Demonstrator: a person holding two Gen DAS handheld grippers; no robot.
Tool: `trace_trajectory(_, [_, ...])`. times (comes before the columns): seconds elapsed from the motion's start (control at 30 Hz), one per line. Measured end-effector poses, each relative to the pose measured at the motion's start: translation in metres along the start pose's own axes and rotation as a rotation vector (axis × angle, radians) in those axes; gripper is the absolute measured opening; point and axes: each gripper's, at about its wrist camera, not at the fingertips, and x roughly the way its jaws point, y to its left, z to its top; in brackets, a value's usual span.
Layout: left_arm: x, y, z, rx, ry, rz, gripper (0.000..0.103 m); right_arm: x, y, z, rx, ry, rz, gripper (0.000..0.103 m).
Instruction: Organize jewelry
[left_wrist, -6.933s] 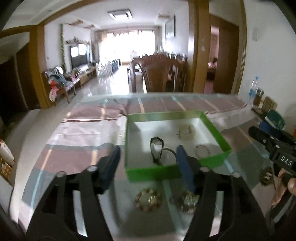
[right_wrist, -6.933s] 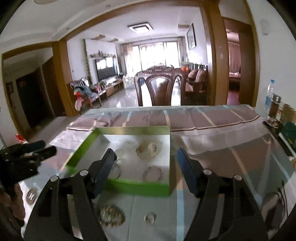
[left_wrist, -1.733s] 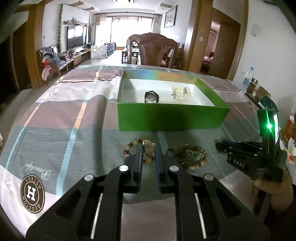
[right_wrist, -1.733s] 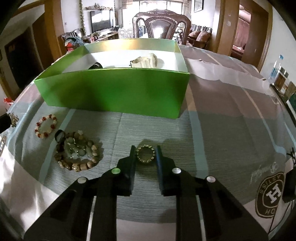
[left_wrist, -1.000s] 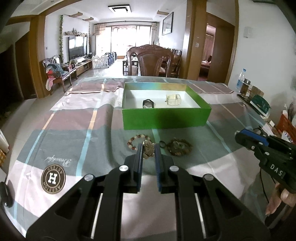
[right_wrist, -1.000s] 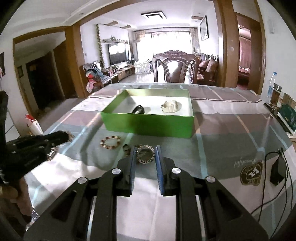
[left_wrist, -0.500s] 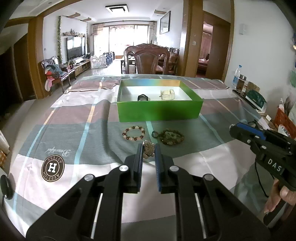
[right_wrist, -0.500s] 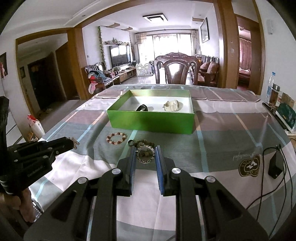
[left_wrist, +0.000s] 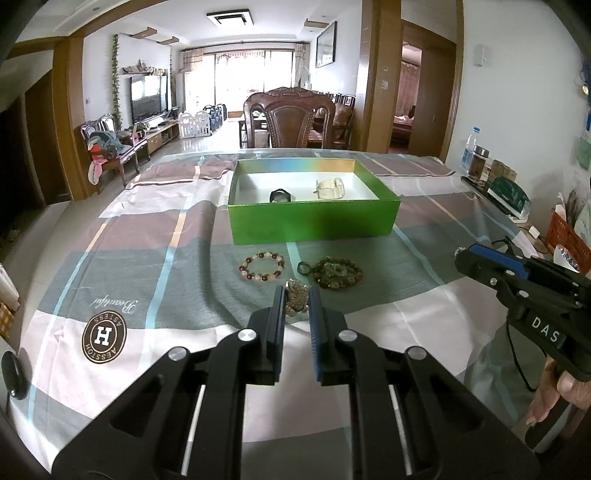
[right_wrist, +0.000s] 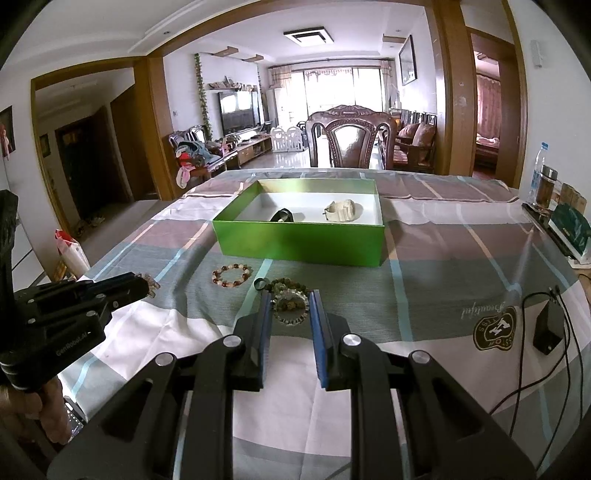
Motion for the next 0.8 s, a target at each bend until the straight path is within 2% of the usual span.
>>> trace_trajectory(0.4, [0.007,0.0,0.009,0.003,0.011,-0.011,0.012,0.007,-0.003,0.005,-0.006,0.007,-0.001,0.021])
trace_trajectory(0.5, [0.009,0.004,0.029,-0.005,0.001,-0.032,0.013,0.007,-0.004,0.023,-0.018,-0.019,0.002,0.021])
trace_trajectory(0.57, [0.014,0.008,0.054,-0.009,-0.014,-0.042,0.013,0.011,-0.008,0.037,-0.019,-0.029,0.006,0.021])
trace_trajectory(0.8, [0.059,0.01,0.116,0.017,0.002,-0.018,0.013,0.058,-0.037,0.1,0.028,-0.031,0.036,0.021])
